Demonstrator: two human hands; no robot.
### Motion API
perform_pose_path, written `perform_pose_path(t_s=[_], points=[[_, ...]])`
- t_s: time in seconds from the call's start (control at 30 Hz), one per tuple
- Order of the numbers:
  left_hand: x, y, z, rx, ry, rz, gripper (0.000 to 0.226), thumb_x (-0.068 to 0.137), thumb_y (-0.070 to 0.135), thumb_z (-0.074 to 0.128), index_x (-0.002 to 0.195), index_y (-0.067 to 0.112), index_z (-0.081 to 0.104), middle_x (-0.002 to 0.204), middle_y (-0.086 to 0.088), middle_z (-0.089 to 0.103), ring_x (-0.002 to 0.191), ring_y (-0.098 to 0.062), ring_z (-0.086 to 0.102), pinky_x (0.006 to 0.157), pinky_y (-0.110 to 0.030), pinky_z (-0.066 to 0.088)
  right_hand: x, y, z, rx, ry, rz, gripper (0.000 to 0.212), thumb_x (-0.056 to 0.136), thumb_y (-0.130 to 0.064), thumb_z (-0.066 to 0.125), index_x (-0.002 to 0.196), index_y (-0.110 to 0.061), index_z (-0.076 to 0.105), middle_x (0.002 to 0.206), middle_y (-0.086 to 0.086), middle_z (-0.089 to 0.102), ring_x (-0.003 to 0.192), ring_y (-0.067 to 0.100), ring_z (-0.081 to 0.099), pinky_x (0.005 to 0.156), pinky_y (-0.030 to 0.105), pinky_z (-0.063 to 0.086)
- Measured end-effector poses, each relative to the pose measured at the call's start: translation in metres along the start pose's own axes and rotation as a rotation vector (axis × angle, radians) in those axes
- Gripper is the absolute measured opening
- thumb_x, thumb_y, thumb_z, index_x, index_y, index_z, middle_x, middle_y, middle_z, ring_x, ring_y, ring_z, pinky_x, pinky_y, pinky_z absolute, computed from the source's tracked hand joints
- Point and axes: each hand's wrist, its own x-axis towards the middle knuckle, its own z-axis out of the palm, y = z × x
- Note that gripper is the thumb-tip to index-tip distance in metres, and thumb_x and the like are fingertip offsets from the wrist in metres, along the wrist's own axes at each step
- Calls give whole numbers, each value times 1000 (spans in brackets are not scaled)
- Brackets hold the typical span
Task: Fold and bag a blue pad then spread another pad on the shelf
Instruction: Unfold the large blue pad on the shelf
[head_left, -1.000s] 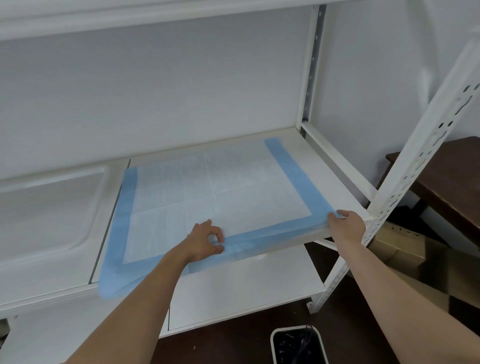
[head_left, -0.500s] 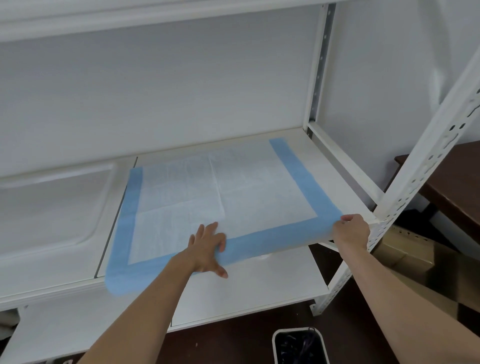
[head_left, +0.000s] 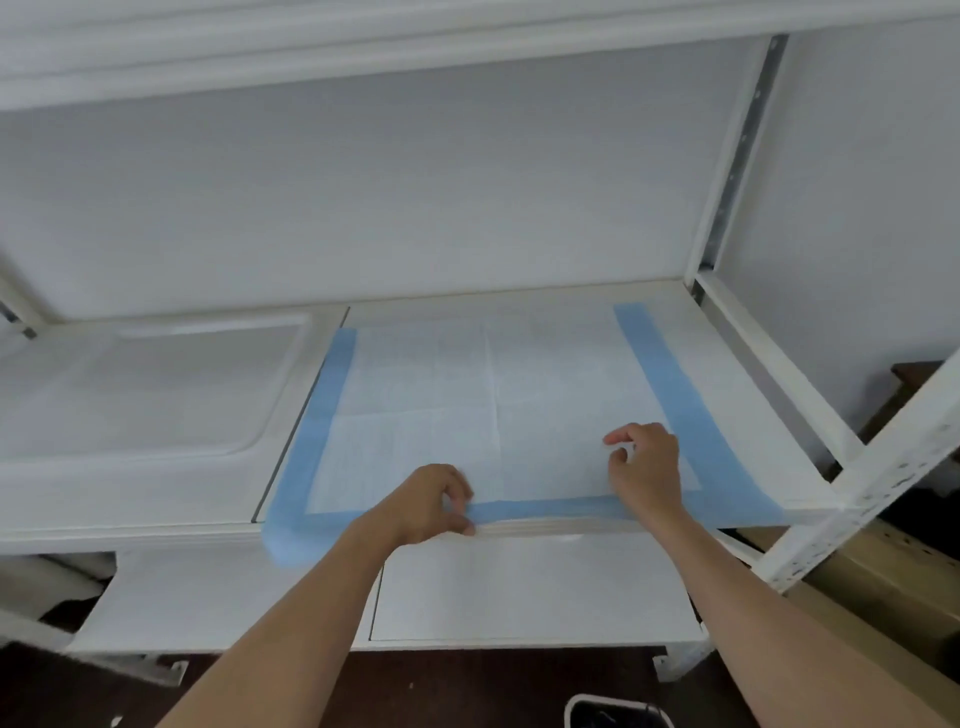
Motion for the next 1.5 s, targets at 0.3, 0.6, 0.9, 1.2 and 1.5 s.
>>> perform_pose_path(t_s=[0.3,0.6,0.9,1.2,1.5], points=[[-20,-44,-35,37,565,-486,38,86,34,64,115,12,56,128,-13,45,117,-31,46,98,-39,41,12,-22,28,-235,-197,-40,35,89,-14,52,123,-13,56,128,5,56,123,26,44,99,36,37],[-38,-88,-55,29,547,-786,69,83,30,64,138,7,30,144,-14,28,133,-35,29,107,-47,30,29,-30,24,-298,-54,72,39,88,-15,52,126,-7,51,126,15,49,118,32,46,83,43,47],[-19,-104,-75,-97,614,-783,57,84,20,60,132,-1,36,132,-19,43,123,-39,40,104,-40,32,44,-33,19,-139,44,415,71,90,-16,55,145,3,14,141,27,32,128,45,37,98,49,38],[-10,-128,-100,-201,550,-774,37,88,25,52,110,-4,54,119,-20,43,75,-34,54,76,-34,50,33,-38,29,-207,76,566,57,89,-23,56,132,6,33,133,26,43,122,44,45,95,50,40],[-3,-150,-124,-251,422,-617,25,79,25,65,86,3,57,67,-4,50,58,-19,50,45,-23,33,10,-60,54,-288,118,616,27,87,-9,49,113,0,49,116,24,55,110,40,53,86,47,46]])
